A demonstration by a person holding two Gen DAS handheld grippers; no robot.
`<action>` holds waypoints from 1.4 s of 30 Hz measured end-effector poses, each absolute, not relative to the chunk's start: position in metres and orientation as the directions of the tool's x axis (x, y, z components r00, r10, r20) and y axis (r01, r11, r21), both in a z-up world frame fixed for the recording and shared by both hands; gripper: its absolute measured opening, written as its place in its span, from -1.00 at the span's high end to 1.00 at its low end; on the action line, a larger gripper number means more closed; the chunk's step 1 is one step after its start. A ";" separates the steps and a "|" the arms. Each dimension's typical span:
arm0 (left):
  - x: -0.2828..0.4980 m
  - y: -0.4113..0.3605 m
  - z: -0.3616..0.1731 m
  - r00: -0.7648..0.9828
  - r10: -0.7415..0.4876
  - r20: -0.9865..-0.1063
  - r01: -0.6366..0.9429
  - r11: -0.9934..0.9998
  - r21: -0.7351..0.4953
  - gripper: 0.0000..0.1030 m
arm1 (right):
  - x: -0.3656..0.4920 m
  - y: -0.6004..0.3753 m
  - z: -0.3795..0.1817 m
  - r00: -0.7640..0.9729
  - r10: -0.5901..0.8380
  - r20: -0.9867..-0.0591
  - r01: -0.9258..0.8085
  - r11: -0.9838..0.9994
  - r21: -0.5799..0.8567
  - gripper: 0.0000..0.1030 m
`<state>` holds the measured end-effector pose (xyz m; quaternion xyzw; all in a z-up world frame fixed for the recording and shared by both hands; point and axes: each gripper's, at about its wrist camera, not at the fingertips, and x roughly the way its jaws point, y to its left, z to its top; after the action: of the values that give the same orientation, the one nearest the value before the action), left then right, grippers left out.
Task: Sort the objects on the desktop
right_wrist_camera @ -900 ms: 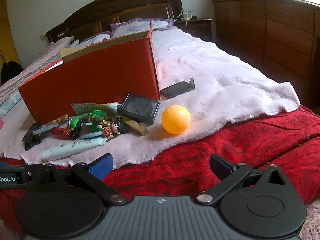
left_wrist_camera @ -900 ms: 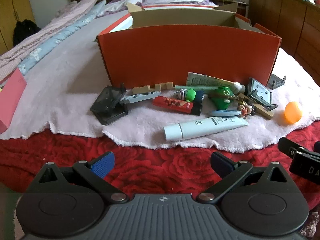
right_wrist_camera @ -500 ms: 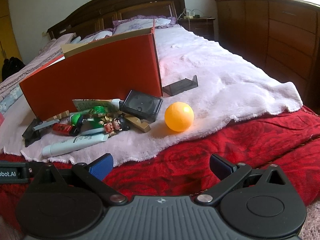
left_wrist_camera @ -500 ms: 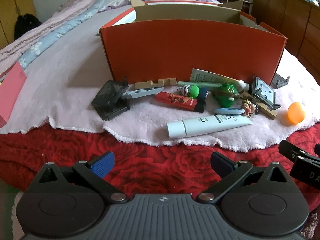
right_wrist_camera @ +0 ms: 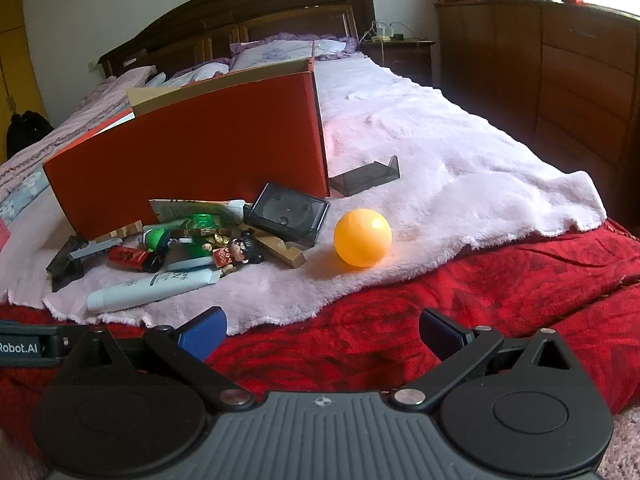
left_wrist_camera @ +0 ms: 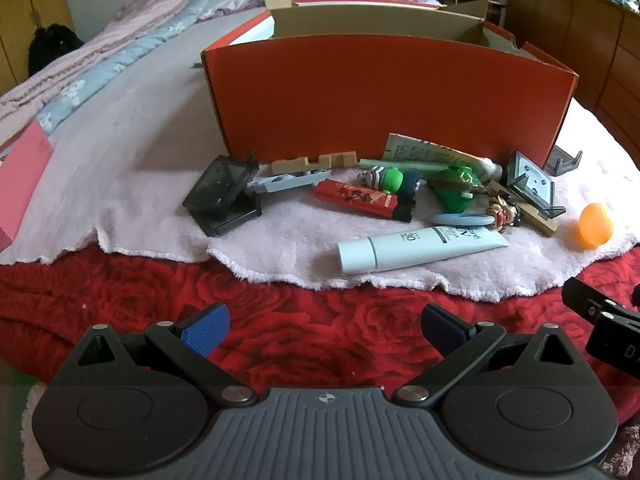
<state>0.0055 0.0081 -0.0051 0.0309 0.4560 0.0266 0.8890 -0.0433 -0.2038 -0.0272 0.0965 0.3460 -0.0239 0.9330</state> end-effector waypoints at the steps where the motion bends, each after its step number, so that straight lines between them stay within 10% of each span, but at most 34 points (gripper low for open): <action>1: 0.006 0.009 -0.005 0.580 0.076 -0.811 -0.019 0.997 0.080 -1.00 | -0.043 -0.204 -0.026 0.760 0.021 -0.649 0.111 0.981 0.161 -1.00; 35: 0.031 0.033 -0.006 0.549 0.086 -0.831 -0.079 0.996 0.051 -1.00 | 0.029 -0.230 -0.016 0.725 -0.049 -0.687 0.190 0.973 0.131 -0.56; 42: 0.031 0.032 -0.007 0.550 0.076 -0.832 -0.069 0.997 0.045 -1.00 | 0.032 -0.230 -0.021 0.718 -0.040 -0.695 0.186 0.973 0.137 -0.18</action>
<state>0.0314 0.0323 -0.0066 0.0035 0.4727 0.0411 0.8803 0.0316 -0.2304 -0.0212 0.0990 0.3703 -0.0614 0.9216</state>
